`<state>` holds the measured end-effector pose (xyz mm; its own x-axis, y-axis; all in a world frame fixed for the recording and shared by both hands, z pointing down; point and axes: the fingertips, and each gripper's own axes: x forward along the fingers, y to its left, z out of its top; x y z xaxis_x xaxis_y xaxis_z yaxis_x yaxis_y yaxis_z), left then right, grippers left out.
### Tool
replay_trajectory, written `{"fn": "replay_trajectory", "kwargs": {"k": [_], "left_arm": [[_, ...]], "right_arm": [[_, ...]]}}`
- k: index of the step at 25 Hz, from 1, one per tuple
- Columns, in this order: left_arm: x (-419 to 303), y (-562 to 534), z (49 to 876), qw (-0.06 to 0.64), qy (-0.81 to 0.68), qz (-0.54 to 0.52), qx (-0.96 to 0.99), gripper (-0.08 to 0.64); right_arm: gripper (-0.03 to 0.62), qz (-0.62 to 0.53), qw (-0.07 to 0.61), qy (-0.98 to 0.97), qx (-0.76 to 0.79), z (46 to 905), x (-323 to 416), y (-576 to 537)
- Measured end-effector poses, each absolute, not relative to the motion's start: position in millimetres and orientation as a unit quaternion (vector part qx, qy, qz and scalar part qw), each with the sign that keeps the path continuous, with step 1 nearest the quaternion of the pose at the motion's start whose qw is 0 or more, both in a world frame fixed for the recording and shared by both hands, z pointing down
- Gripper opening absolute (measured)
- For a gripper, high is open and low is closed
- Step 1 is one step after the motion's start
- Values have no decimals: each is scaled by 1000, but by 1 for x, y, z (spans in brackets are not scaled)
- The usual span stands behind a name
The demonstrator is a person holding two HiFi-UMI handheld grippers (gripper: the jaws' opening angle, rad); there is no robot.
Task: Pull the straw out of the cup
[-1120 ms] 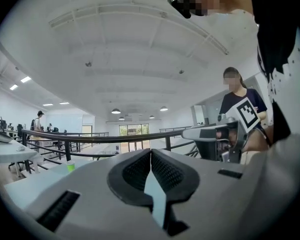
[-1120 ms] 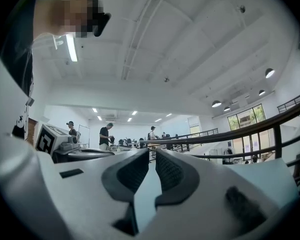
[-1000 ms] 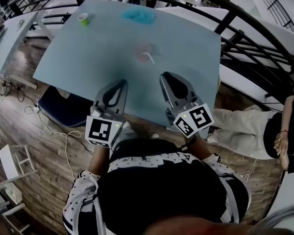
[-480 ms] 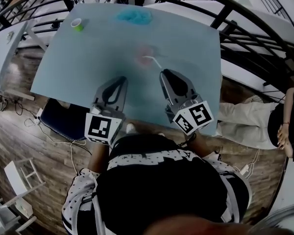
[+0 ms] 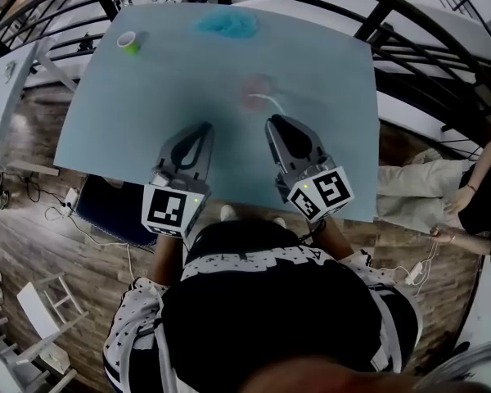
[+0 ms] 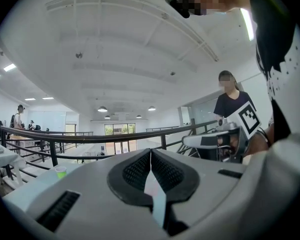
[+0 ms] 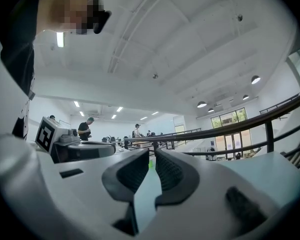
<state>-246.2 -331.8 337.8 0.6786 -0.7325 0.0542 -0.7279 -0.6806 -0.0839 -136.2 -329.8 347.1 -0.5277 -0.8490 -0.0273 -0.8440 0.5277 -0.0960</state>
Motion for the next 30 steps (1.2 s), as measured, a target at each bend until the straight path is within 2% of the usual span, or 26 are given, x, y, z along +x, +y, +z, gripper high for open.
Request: {"fn": "replay_trajectory", "kwargs": {"k": [8, 30], "left_arm": [[-256, -345, 348, 19, 378, -49, -924, 14], [-221, -364, 392, -9, 350, -89, -932, 14]], "right_arm": [[31, -30, 33, 853, -519, 372, -142, -340], [32, -66, 5, 797, -601, 467, -84, -355]]}}
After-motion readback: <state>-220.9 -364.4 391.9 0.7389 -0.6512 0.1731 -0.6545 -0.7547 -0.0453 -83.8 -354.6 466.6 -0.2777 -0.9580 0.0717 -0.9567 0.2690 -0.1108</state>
